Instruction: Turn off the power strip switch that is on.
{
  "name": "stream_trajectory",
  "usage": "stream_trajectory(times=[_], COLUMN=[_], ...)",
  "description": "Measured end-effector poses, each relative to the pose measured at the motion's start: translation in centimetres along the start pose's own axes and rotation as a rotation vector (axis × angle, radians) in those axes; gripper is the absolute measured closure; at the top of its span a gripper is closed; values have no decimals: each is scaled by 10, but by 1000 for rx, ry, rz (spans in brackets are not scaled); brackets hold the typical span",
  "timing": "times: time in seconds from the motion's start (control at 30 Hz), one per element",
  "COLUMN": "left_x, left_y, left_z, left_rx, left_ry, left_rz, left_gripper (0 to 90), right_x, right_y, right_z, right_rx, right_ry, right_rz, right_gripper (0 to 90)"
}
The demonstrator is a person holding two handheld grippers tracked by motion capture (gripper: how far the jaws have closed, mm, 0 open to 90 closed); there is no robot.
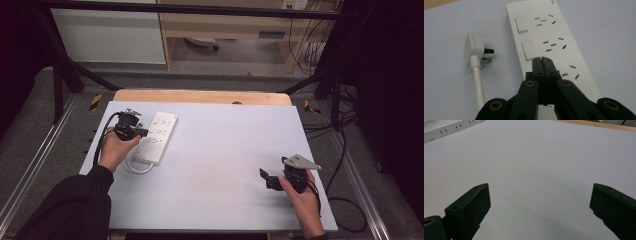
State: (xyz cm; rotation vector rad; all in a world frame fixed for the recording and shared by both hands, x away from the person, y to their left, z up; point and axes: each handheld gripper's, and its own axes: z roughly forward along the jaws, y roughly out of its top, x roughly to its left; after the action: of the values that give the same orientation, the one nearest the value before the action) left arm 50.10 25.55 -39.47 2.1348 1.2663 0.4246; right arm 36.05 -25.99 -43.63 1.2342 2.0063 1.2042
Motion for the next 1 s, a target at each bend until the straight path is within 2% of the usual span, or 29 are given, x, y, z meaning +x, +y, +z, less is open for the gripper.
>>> stream_trajectory(times=[0.73,1.0], left_x=[-1,-2], left_y=[-1,0], left_z=[13,14], left_rx=[34,30], left_ry=[17,19], left_rz=[14,14], left_gripper=[900,900], right_x=[1,1], right_y=[0,0], right_z=[0,-1], right_rx=[-1,-2], right_ry=[2,3], right_rz=[0,2], right_gripper=[37,37])
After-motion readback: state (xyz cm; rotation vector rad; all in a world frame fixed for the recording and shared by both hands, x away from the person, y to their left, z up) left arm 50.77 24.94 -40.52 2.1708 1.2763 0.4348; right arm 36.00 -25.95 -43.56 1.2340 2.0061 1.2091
